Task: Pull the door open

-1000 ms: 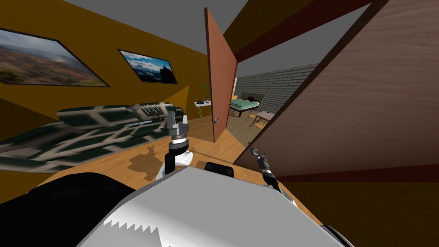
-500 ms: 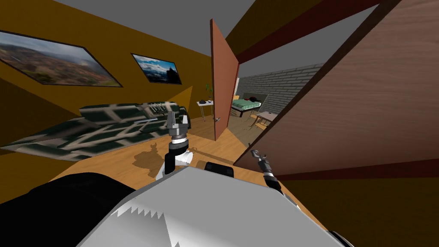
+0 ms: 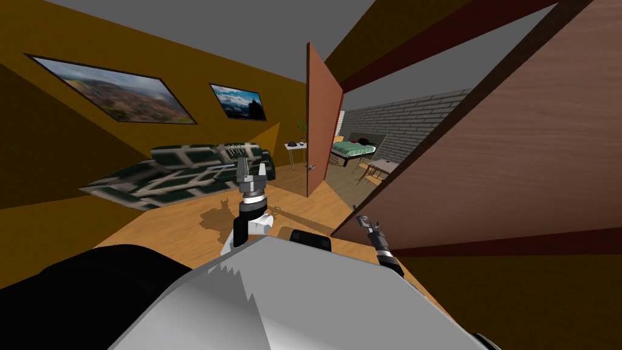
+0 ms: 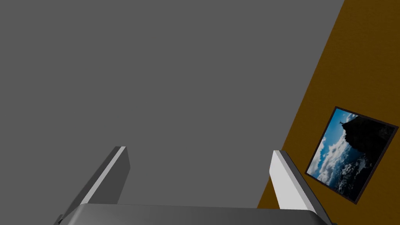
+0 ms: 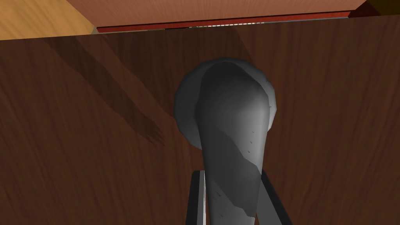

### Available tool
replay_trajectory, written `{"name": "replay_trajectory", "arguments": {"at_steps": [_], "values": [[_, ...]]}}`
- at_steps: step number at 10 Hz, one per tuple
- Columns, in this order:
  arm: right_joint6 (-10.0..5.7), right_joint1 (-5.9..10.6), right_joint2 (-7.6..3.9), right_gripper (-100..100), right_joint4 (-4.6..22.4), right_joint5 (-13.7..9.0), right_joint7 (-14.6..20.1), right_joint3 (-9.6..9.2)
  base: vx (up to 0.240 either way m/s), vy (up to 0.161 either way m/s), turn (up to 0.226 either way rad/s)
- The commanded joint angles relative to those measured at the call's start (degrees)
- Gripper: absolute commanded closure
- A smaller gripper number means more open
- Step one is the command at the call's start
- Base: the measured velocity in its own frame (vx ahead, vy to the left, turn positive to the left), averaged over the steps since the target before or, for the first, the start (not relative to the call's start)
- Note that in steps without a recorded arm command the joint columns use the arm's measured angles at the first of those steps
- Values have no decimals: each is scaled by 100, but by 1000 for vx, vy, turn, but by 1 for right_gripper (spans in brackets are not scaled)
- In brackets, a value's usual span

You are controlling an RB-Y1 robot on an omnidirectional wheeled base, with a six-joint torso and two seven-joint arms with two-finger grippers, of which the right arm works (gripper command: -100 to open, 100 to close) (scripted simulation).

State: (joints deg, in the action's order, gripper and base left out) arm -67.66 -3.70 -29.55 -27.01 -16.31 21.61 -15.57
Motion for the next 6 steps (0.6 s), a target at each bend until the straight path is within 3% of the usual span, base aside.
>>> {"name": "replay_trajectory", "arguments": {"at_steps": [1,2,4,6], "values": [[-30,-123,-26,100,-161,-7,6,-39,-138,-53,119],[-30,-123,-26,100,-161,-7,6,-39,-62,-18,-10],[-325,-264,-115,100,-82,-27,101,-159,-158,-41,191],[-450,-324,-152,100,-49,-36,141,-210,-153,-69,117]]}}
